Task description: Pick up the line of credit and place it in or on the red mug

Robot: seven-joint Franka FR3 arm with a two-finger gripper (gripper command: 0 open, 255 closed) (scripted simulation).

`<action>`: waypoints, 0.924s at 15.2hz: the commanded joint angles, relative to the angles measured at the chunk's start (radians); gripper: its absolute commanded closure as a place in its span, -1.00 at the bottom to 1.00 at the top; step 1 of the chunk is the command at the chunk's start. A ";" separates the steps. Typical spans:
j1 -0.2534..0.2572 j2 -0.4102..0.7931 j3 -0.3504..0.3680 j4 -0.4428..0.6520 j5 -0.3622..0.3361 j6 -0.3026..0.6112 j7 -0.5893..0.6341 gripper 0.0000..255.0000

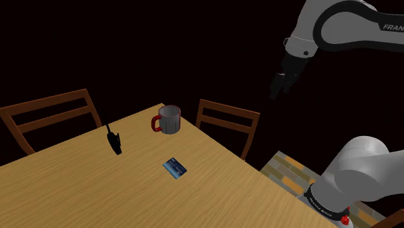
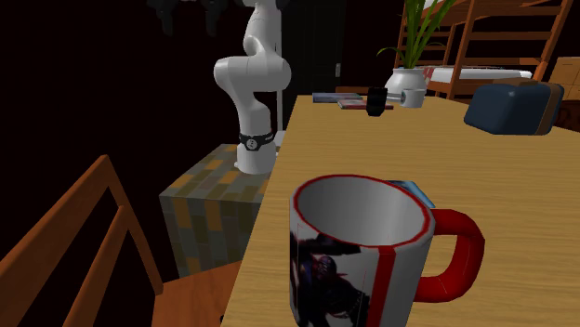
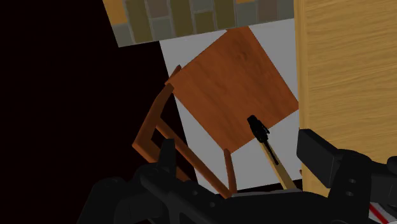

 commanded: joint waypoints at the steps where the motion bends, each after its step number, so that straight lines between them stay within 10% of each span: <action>1: 0.000 0.000 0.000 0.000 0.000 0.000 0.000 -1.00; 14: 0.125 0.042 0.254 -0.228 0.137 0.458 0.227 -1.00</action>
